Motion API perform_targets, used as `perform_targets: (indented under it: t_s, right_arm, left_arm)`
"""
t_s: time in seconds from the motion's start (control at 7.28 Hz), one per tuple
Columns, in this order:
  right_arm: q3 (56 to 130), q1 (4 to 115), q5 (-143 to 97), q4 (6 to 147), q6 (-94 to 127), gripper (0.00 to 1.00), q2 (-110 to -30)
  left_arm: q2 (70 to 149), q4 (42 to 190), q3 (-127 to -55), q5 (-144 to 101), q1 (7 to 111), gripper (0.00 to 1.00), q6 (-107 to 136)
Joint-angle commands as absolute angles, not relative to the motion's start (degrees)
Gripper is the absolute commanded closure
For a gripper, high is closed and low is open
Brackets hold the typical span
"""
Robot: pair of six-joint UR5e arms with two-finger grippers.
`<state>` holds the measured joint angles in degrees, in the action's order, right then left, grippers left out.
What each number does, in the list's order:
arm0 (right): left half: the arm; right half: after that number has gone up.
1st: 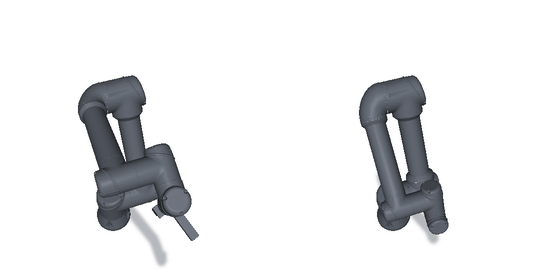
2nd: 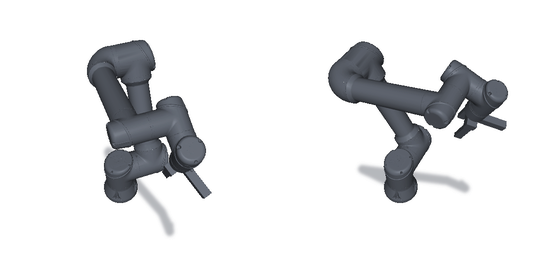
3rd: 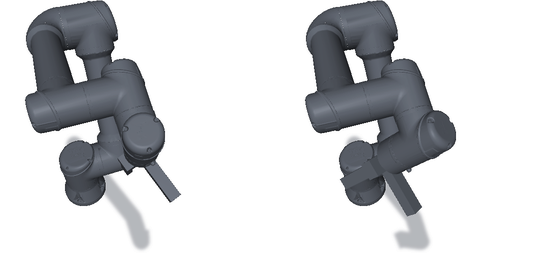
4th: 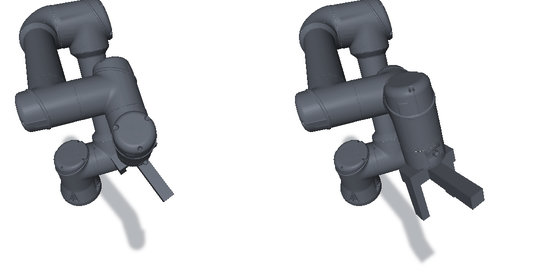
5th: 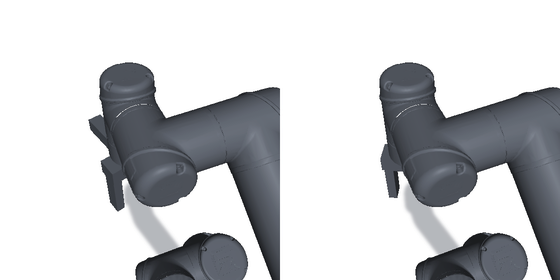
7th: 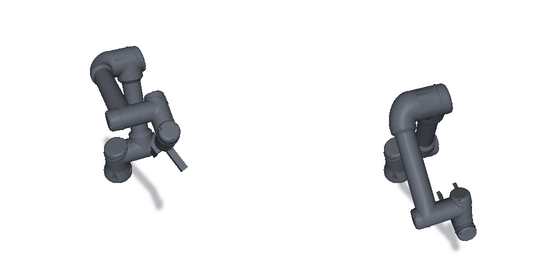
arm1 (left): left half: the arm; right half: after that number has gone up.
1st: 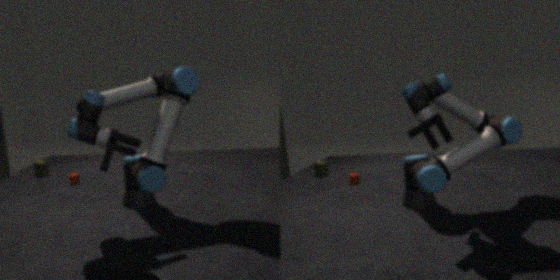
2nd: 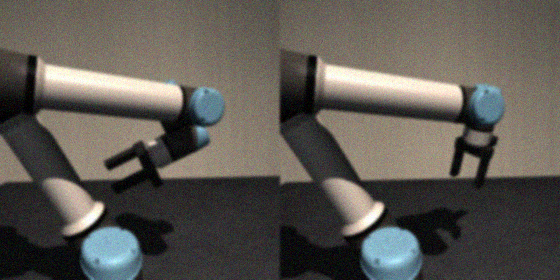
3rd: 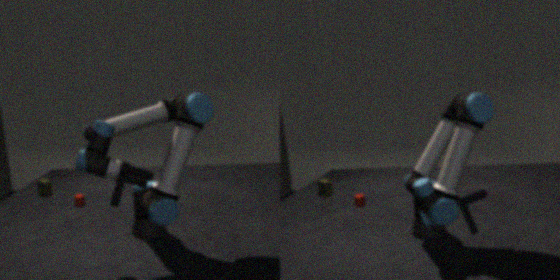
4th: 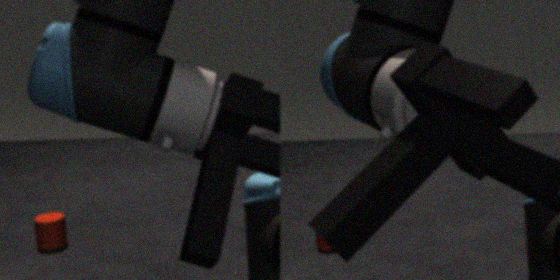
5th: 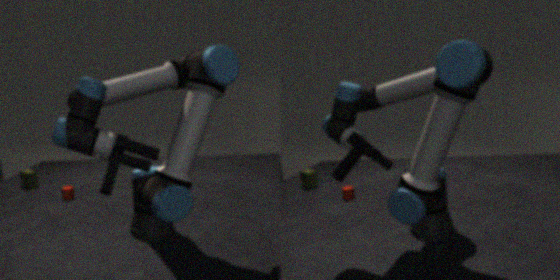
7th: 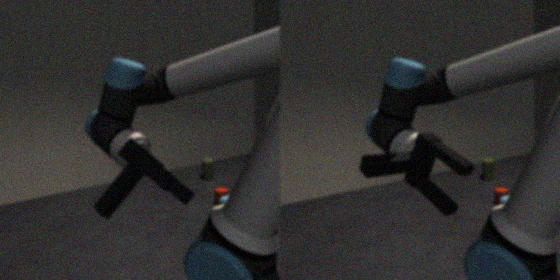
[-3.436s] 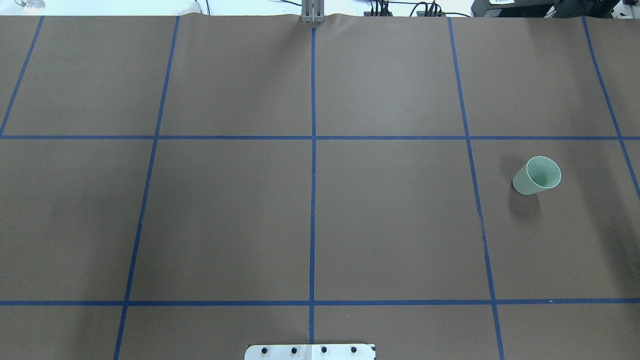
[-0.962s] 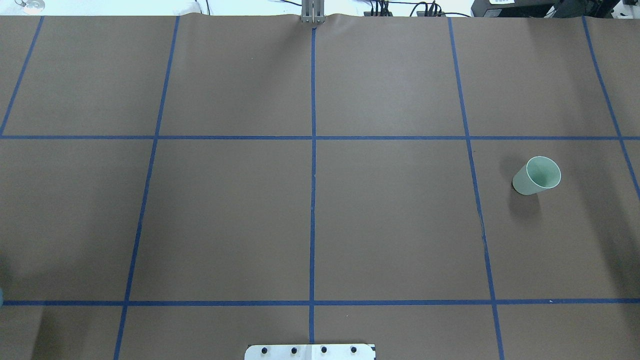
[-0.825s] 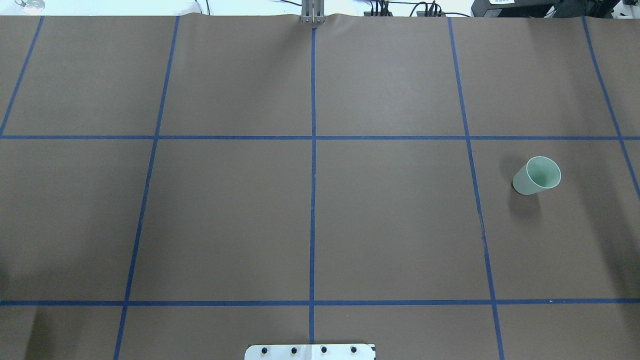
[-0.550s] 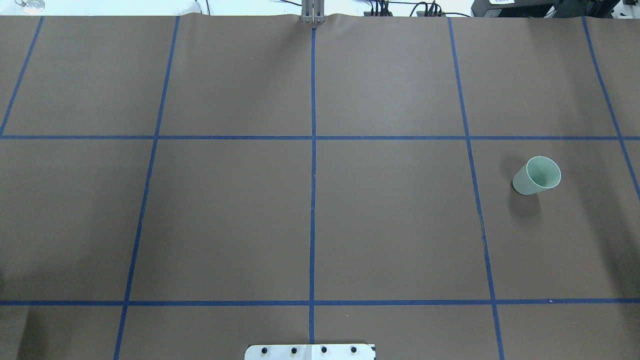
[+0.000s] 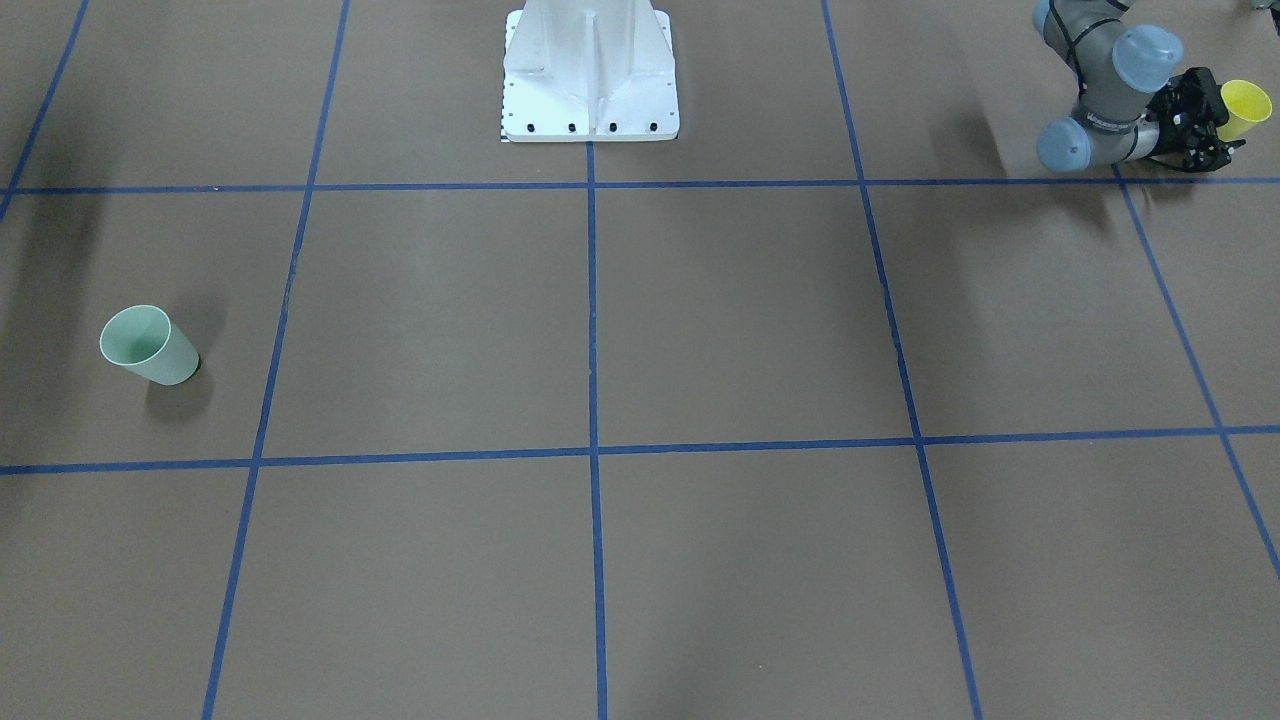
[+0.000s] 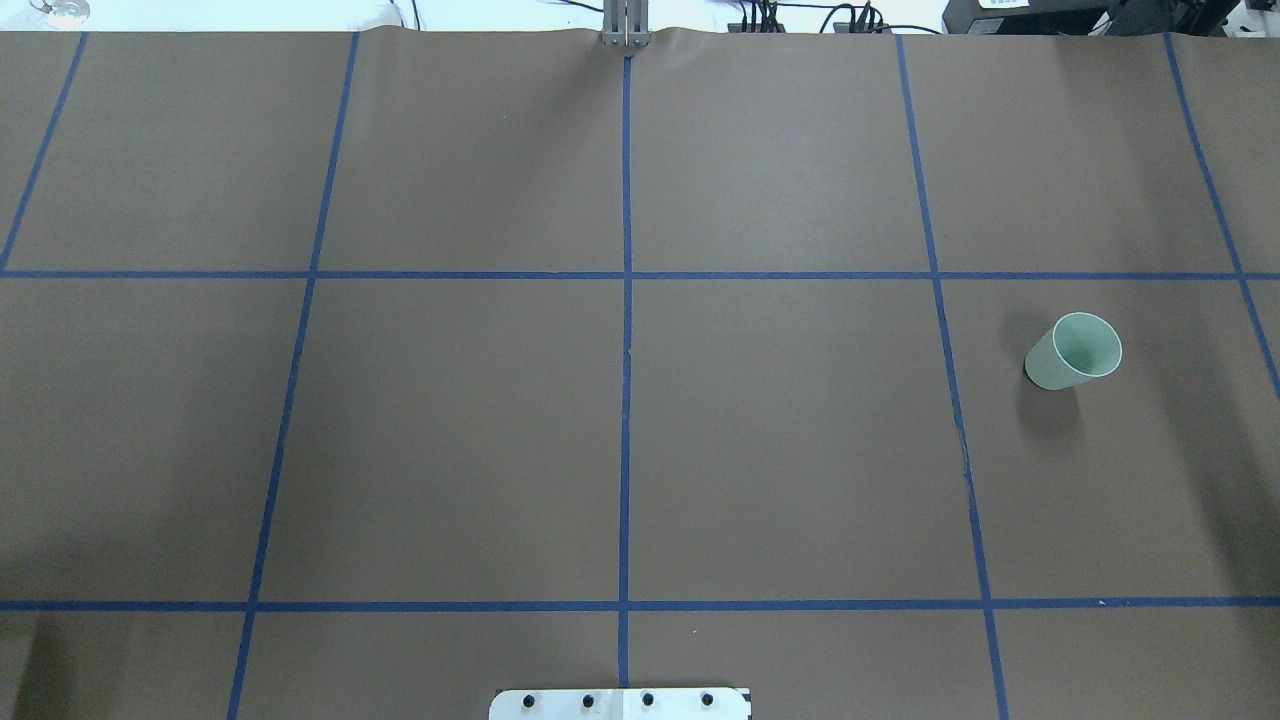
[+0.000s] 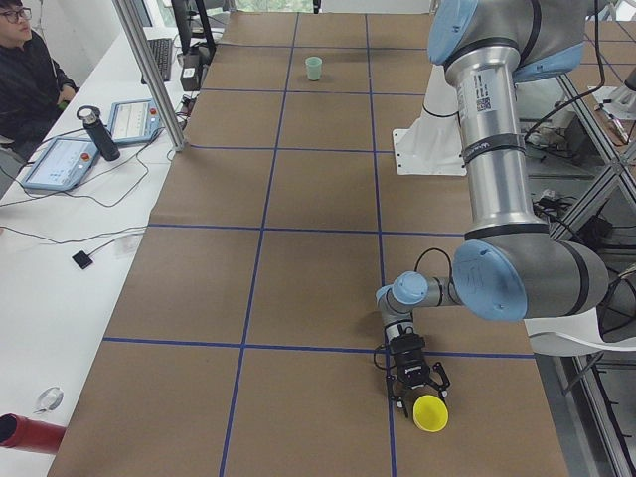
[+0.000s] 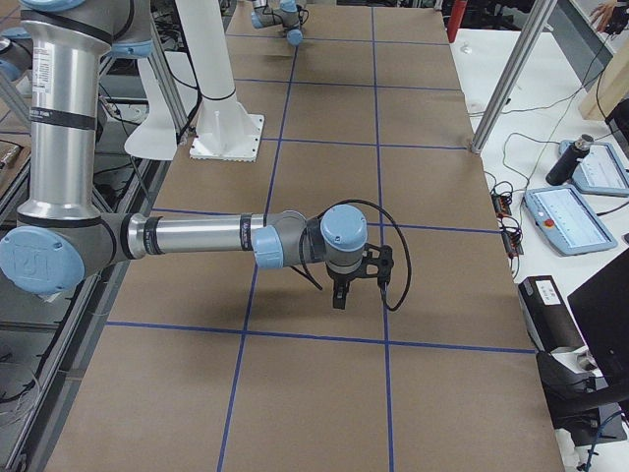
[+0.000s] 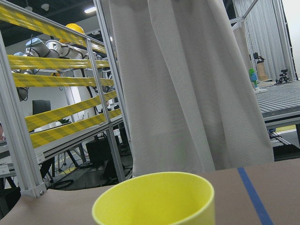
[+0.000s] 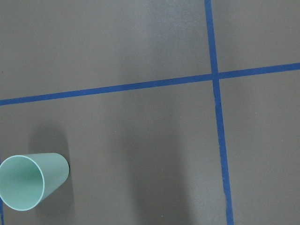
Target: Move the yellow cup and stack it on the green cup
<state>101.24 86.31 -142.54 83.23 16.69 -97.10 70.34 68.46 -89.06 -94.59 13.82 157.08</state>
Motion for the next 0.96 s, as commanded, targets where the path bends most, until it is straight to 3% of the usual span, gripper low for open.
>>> perform_targets:
  t_s: [0.0,0.41,0.55,0.82]
  right_arm:
    - [101.25,86.22,-142.47,83.23,16.70,0.01,-96.94]
    - [101.25,86.22,-142.56,83.23,16.70,0.01,-96.94]
    - [101.25,86.22,-142.56,83.23,16.70,0.01,-96.94]
    - [101.25,86.22,-142.56,83.23,16.70,0.01,-96.86]
  left_arm:
    - [70.31,68.47,-87.81,-94.66,13.62,0.00,157.59]
    - [70.23,68.55,-87.45,-94.83,13.36,0.00,158.29]
    - [70.22,68.47,-87.45,-94.83,12.49,0.12,159.16]
    - [70.22,68.29,-87.54,-94.75,11.08,0.64,159.61]
